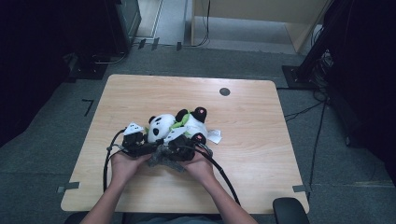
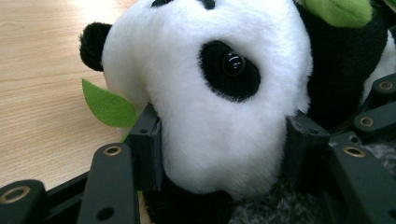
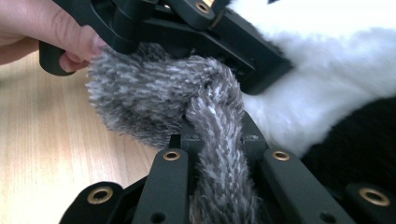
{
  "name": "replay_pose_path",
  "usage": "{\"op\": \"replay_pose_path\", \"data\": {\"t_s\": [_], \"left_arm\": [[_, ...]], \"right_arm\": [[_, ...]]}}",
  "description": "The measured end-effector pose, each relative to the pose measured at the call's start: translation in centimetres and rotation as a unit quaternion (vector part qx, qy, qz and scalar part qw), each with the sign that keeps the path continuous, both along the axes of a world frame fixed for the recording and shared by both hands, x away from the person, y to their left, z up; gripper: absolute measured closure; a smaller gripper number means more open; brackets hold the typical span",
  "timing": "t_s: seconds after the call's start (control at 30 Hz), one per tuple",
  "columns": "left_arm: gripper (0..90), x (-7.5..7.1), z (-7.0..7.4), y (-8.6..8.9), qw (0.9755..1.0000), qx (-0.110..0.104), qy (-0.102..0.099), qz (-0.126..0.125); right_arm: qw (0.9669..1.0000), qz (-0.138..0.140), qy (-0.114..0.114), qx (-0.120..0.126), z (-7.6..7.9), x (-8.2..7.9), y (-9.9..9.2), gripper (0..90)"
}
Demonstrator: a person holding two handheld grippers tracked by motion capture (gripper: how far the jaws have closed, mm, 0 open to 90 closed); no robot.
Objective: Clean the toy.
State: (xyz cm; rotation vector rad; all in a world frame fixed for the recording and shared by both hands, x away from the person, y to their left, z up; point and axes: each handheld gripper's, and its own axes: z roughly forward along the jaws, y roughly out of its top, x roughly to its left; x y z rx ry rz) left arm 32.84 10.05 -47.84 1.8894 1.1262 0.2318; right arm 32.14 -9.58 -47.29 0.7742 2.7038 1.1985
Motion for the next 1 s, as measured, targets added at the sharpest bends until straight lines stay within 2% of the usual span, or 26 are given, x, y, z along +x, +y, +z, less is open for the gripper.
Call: {"op": "replay_pose_path", "data": {"t_s": [0.3,0.5,0.67,0.87,0.97,1.0], "left_arm": [[42.3,0.0,-0.1,0.0,1.0,0.004,-0.004,-0.003],[42.3,0.0,-0.1,0.1,1.0,0.002,-0.003,-0.003],[42.3,0.0,-0.1,0.1,1.0,0.002,-0.003,-0.004],[42.3,0.0,-0.1,0.1,1.0,0.0,0.0,-0.004],[42.3,0.0,-0.1,0.1,1.0,0.0,0.0,-0.004],[42.4,0.0,-0.1,0.2,1.0,0.001,0.0,-0.005]], "right_arm": [[0.9987,-0.034,-0.034,-0.013,0.3,-0.7,-2.2,78.3],[0.9972,-0.053,-0.053,-0.001,0.4,-1.4,-3.7,78.6],[0.9964,-0.063,-0.056,0.006,0.6,-1.9,-4.7,78.6],[0.9949,-0.072,-0.07,0.003,0.9,-2.7,-6.2,78.6],[0.9944,-0.082,-0.066,0.011,1.1,-2.9,-7.4,78.6],[0.9943,-0.087,-0.056,0.023,1.2,-2.9,-8.1,78.5]]}}
